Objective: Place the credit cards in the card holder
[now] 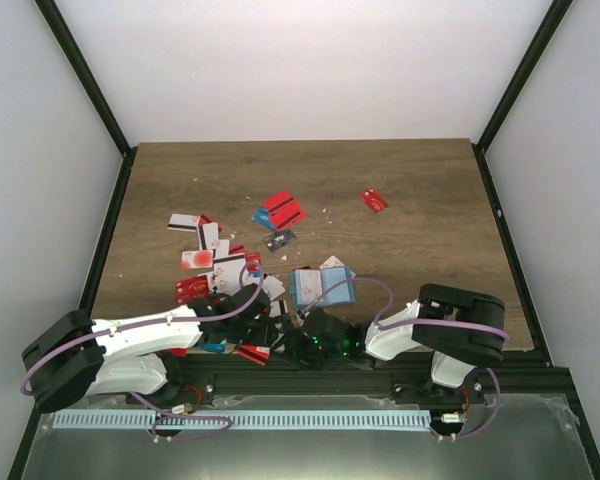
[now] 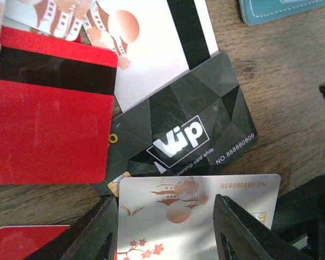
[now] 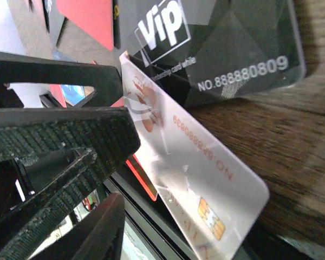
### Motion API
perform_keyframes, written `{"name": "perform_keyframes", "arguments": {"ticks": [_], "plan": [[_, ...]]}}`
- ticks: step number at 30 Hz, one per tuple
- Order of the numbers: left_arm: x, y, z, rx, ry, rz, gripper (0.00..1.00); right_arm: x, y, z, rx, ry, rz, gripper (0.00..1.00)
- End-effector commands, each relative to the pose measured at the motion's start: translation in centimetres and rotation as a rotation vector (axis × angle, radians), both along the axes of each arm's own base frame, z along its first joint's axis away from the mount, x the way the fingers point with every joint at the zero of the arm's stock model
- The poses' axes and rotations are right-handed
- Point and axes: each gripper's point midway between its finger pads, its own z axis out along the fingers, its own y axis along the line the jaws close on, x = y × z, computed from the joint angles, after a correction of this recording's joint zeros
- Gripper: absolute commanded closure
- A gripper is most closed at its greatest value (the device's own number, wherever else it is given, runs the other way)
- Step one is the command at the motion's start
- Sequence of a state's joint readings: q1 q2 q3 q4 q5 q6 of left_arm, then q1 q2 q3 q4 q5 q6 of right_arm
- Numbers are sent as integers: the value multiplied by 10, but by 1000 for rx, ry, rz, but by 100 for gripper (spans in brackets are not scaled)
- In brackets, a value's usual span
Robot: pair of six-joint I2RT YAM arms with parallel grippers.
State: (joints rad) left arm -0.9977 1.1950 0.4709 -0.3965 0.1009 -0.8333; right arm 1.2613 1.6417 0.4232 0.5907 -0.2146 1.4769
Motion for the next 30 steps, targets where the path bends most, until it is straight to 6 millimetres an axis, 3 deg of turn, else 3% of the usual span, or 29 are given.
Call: {"name": "perform_keyframes", "arguments": {"ticks": [1, 8, 12, 14, 19, 23, 30], "plan": [[-18, 12, -17, 49, 75, -3, 49, 22, -5, 1, 7, -56, -87, 62], [-12, 13, -13, 55, 46, 18, 49, 21, -11, 9, -3, -69, -78, 86], [3, 9, 2, 56, -19, 49, 49, 24, -20, 18, -38, -110, -72, 98], [14, 8, 14, 60, -65, 69, 47, 30, -26, 29, -40, -148, -76, 99], [43, 1, 59, 26, -206, 124, 42, 54, -36, 75, 23, -262, -82, 99], [64, -6, 107, -33, -312, 166, 36, 78, -50, 109, 60, -341, -121, 99], [87, -15, 187, -212, -466, 237, 31, 130, -79, 160, 152, -443, -244, 99]]}}
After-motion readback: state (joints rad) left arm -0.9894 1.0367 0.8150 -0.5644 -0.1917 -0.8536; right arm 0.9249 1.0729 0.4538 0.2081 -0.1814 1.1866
